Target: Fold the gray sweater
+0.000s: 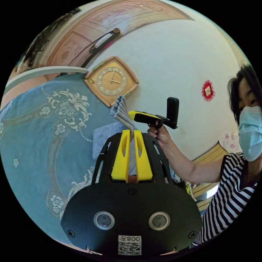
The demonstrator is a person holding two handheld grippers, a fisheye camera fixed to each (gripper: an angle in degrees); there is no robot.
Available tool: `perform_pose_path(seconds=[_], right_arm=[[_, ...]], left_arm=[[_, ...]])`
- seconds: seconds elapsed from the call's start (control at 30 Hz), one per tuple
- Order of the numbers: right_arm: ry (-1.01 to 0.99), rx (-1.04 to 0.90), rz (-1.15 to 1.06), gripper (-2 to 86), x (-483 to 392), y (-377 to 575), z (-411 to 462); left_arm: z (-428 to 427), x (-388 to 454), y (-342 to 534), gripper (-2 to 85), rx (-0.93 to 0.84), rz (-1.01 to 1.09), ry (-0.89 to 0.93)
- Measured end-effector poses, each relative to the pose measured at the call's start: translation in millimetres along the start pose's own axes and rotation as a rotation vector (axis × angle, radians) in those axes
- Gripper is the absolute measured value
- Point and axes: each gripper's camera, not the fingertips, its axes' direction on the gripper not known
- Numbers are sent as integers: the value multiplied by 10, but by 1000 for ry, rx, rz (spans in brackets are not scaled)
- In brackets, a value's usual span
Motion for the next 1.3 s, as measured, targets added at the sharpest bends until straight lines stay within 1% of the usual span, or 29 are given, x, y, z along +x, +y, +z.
perform_pose_path(seconds=[0.07, 0.1, 0.27, 0.47, 0.67, 0.8, 0.93, 1.03, 1.13, 1.23, 1.3], right_arm=[[20, 62, 84, 6, 38, 511, -480], [26, 78, 111, 6, 46, 648, -590], [112, 173, 346, 6, 29, 1903, -1375], [175, 226, 588, 5, 7, 3122, -1805], [189, 231, 737, 5, 0, 4015, -1967], [168, 221, 789, 6, 57, 4419, -2010], [131, 198, 849, 7, 213, 4794, -2032], [147, 136, 907, 6, 289, 5026, -2061], [198, 178, 985, 4, 265, 5250, -2251], [209, 261, 957, 3, 192, 5250, -2457], [216, 194, 926, 4, 193, 5143, -2443]], left_arm=[[379, 402, 77, 25, -74, 77, 71], [481, 504, 103, 25, -96, 99, 83], [1418, 1305, 456, 25, -304, 225, 199], [2299, 1986, 909, 26, -516, 336, 233], [2980, 2528, 1329, 25, -694, 426, 244], [3333, 2793, 1543, 26, -773, 489, 213], [3702, 3060, 1762, 28, -828, 573, 136], [3995, 3210, 1967, 31, -922, 626, 91], [4185, 3357, 2125, 36, -984, 658, 83], [4259, 3492, 2184, 43, -973, 677, 93], [4296, 3537, 2180, 45, -973, 657, 111]])
